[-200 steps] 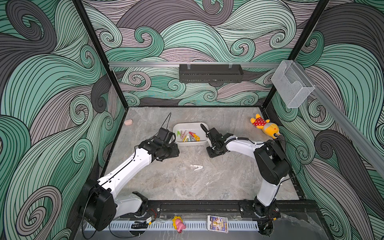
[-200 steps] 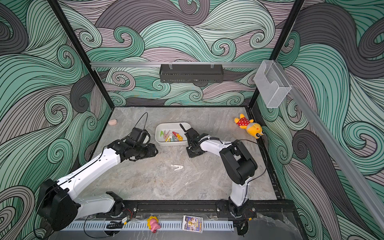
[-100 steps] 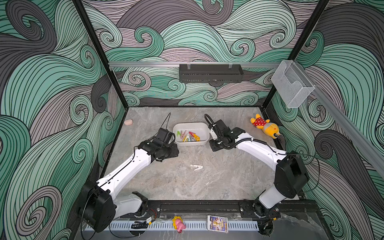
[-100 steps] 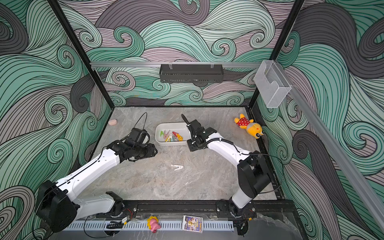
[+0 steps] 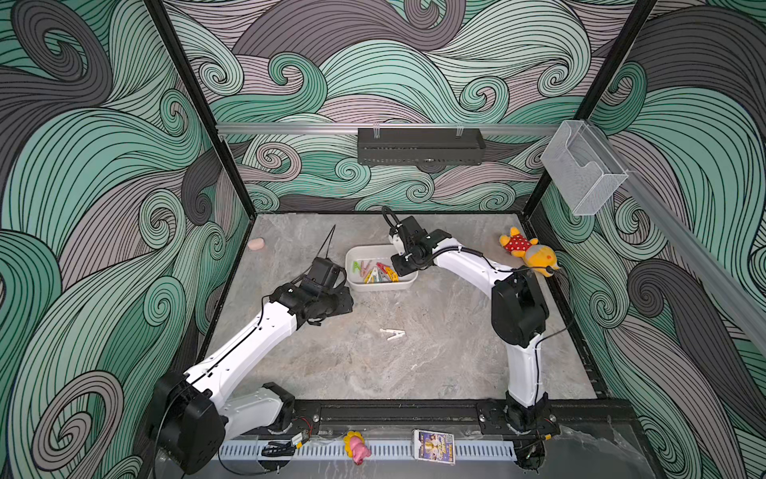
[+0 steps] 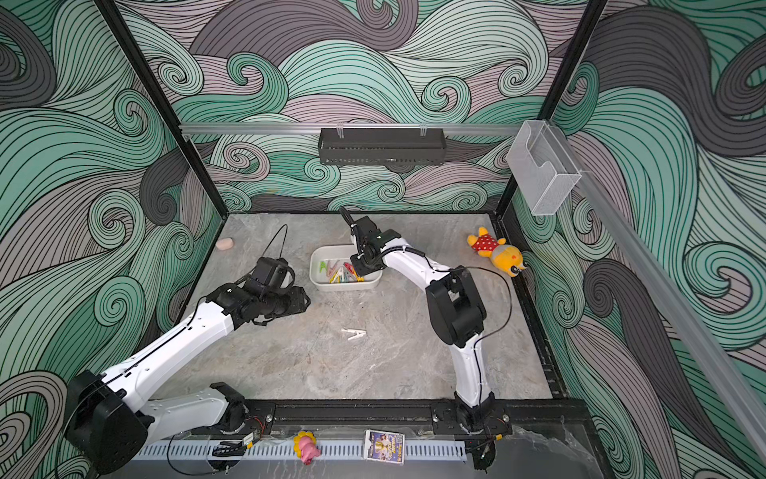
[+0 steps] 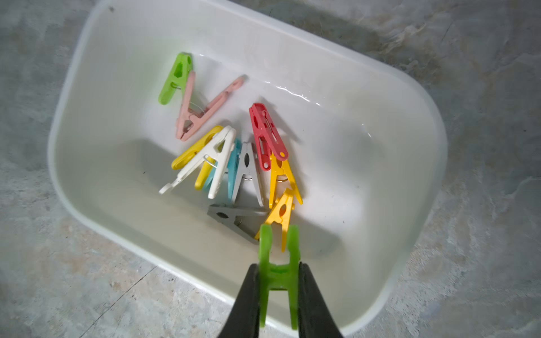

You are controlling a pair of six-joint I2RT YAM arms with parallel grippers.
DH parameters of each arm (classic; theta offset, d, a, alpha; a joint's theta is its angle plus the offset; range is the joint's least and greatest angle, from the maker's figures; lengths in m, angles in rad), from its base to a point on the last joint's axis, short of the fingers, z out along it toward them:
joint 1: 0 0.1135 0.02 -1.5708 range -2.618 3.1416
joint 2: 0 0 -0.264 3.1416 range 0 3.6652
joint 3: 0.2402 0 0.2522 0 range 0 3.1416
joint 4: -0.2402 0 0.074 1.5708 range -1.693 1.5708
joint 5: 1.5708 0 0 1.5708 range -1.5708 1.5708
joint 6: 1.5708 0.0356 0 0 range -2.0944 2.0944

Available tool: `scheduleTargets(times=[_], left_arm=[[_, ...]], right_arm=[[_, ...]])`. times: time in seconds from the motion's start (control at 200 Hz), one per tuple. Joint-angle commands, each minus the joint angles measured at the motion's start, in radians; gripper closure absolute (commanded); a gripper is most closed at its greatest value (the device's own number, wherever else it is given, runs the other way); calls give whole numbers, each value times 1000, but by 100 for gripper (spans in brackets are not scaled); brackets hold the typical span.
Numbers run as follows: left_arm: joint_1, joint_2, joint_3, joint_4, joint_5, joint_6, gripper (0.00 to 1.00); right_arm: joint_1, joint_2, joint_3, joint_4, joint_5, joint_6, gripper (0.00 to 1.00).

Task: Put the clothespins into the storage box
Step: Place the clothespin in the storage box.

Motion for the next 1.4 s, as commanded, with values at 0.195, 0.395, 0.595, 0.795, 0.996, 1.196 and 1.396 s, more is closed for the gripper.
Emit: scheduleTargets(times=[0.195,0.395,0.595,0.795,0.996,1.196,1.396], left_arm=[[-2,-22,-29,-8,-21,-5,45],[-2,-29,-37,-2,-22,1,44],[-3,-36,-41,-11,-36,5,42],[-3,-60,-22,-49,-44,8,39],[-2,-48,0,-68,-11,88,41],[-2,36,103,-127,78,226,41],[-33,108,105,-144,144,283,34]], right_arm=[[-5,127,115,-25,12,-6,81],[-7,173,162,-46,38,-17,78],[-6,205,201,-74,36,-19,71],[-7,170,228,-92,46,-25,60],[-4,63,216,-95,22,-26,59],[19,-168,42,-35,26,-9,58],[37,-479,-349,91,33,45,55]])
